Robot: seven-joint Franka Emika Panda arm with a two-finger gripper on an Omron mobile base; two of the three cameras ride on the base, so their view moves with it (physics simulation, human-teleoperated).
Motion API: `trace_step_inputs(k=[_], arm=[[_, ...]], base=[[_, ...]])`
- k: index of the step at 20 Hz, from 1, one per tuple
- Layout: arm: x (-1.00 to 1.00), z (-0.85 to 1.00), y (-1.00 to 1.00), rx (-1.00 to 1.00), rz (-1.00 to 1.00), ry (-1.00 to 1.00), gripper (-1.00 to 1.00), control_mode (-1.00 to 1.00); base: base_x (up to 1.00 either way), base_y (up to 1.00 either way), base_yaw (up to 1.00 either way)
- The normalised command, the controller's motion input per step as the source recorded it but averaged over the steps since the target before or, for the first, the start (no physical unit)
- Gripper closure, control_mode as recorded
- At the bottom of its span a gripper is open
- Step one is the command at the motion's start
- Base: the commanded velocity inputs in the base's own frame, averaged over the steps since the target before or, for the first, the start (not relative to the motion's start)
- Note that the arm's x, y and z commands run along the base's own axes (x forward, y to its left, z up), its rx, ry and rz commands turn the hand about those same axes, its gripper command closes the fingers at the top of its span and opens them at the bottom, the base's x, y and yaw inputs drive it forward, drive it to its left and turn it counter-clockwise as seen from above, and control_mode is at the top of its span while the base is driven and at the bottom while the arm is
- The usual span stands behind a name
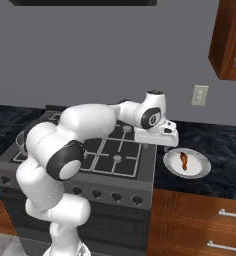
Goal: Retrieve the frozen meat and place it in the pot on a burner. Then turn the burner on.
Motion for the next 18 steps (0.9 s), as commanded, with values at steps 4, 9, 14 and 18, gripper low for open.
trace_step_inputs(k=[4,9,14,18], arm=[[0.24,-0.22,-0.34,0.00,-0.06,0.04,-1.00,-1.00],[0.24,-0.15,-0.29,0.00,-0.03,0.07,-1.00,-1.00],[0.25,-0.16,-0.28,0.00,-0.03,0.08,-1.00,-1.00],[0.24,-0.19,-0.24,0.00,-0.03,0.05,-1.00,-1.00]], base=[[0.00,0.00,0.00],[0.00,0.00,0.00],[0.00,0.00,0.00],[0.00,0.00,0.00]])
